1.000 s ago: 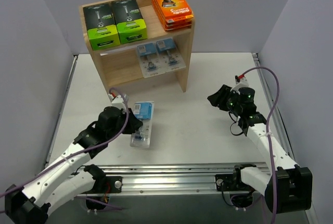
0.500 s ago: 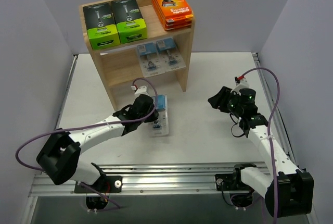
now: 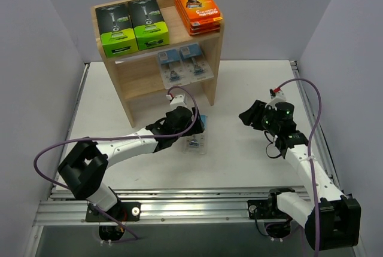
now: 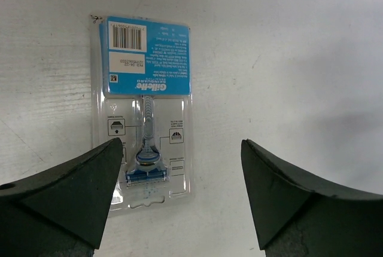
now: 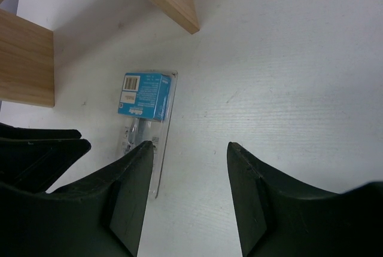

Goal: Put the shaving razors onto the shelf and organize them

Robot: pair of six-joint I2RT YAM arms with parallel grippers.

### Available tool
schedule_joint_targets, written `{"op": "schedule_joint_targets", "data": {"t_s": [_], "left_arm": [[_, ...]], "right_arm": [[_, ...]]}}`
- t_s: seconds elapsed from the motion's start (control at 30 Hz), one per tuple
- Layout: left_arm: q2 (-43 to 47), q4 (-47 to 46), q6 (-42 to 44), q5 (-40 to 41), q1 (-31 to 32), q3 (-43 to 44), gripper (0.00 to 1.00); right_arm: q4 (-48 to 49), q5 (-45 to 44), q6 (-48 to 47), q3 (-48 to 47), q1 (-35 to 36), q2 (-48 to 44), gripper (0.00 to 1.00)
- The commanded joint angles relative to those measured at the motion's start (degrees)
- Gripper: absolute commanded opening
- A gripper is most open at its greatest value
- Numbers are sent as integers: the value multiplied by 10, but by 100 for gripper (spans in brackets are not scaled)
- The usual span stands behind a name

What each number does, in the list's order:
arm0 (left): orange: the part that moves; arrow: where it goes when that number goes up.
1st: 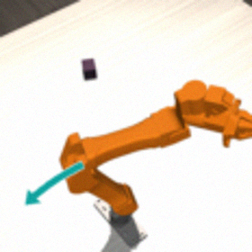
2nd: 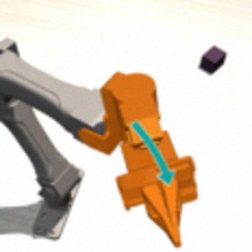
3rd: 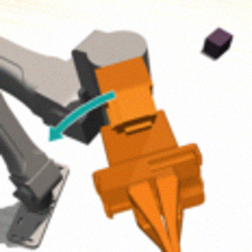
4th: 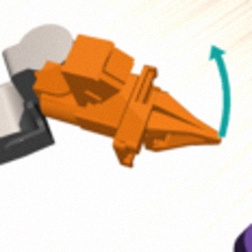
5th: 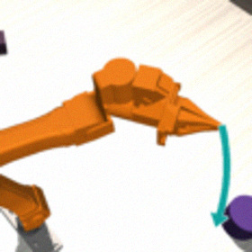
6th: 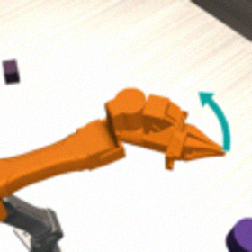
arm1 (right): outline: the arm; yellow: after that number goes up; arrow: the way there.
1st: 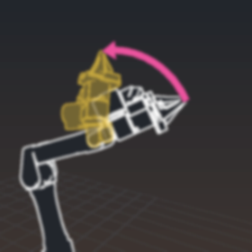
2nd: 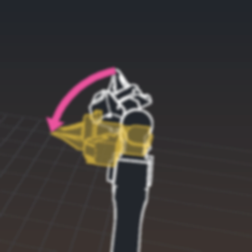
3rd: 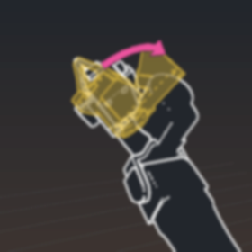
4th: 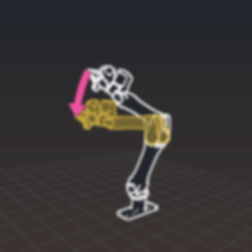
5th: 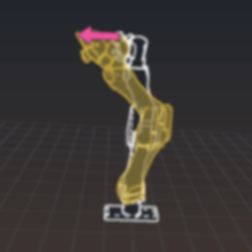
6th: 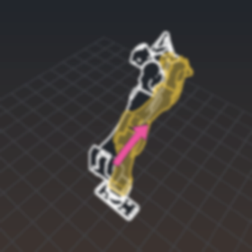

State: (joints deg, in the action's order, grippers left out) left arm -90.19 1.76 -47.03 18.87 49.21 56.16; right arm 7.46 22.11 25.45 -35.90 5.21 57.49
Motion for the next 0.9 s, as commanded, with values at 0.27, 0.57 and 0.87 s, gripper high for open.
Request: {"op": "schedule_joint_targets", "data": {"t_s": [0.27,0.57,0.87], "left_arm": [[109,24,117,-59,21,-17,89],[302,106,207,-108,30,-48,90],[445,256,348,12,26,4,94]], "right_arm": [[37,17,19,43,36,-18,46],[41,-94,57,56,189,12,45],[52,-196,138,40,332,84,45]]}}
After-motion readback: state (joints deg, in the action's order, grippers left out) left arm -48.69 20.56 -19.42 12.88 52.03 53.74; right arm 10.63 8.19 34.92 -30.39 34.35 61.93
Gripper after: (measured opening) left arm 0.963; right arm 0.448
